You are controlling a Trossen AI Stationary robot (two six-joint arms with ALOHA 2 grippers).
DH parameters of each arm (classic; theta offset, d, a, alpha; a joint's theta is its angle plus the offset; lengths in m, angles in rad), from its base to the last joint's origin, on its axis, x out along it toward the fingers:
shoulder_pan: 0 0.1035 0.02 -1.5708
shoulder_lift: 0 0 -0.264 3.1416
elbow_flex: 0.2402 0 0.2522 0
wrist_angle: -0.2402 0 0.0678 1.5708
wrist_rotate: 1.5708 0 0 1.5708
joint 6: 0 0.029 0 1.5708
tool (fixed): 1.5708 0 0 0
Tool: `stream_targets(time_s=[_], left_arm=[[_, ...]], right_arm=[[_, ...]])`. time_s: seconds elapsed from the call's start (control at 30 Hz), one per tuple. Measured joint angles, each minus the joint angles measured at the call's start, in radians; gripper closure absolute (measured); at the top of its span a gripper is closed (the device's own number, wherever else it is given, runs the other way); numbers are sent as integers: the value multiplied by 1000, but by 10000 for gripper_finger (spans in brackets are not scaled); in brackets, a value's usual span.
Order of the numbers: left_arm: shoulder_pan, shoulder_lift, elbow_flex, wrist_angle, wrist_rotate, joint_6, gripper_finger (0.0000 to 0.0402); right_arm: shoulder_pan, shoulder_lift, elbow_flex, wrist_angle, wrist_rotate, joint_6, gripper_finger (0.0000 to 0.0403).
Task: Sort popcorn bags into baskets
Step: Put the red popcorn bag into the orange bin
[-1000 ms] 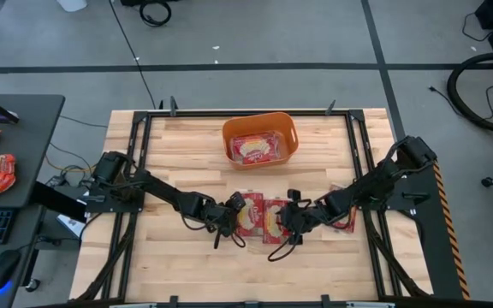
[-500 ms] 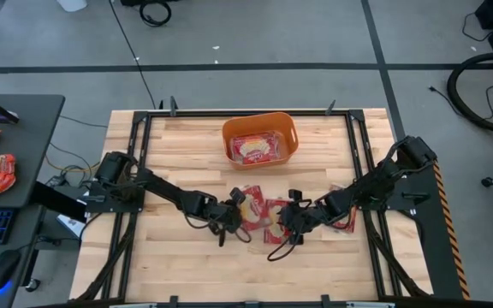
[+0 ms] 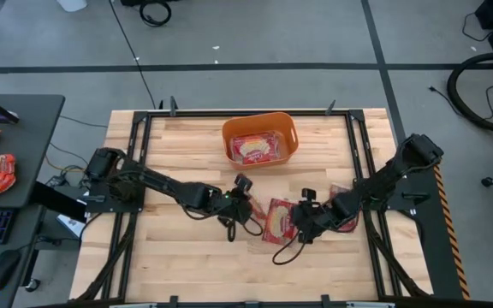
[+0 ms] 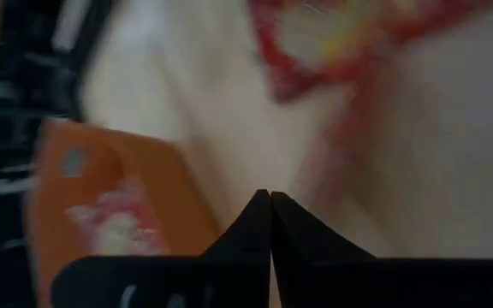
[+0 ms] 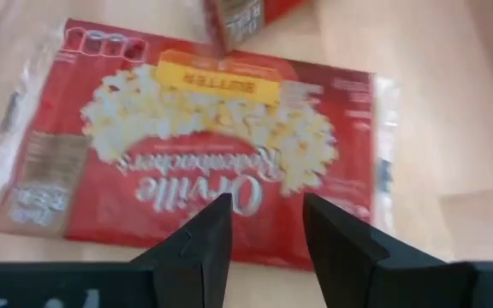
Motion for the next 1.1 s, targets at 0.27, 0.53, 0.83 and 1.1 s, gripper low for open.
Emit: stream_targets(time_s=[0.27, 0.53, 0.83, 1.1], left_arm=[[60, -6, 136, -84, -136, 2, 400], [92, 4, 153, -245, 226, -171, 365], [-22, 6, -27, -236, 136, -260, 264], [-61, 6, -177, -189, 22, -265, 218]], right_arm=[[48, -57, 0, -15, 95, 29, 253], [91, -52, 0, -35, 104, 91, 253], [102, -49, 0, -19, 155, 106, 253], [102, -49, 0, -11, 174, 104, 253]])
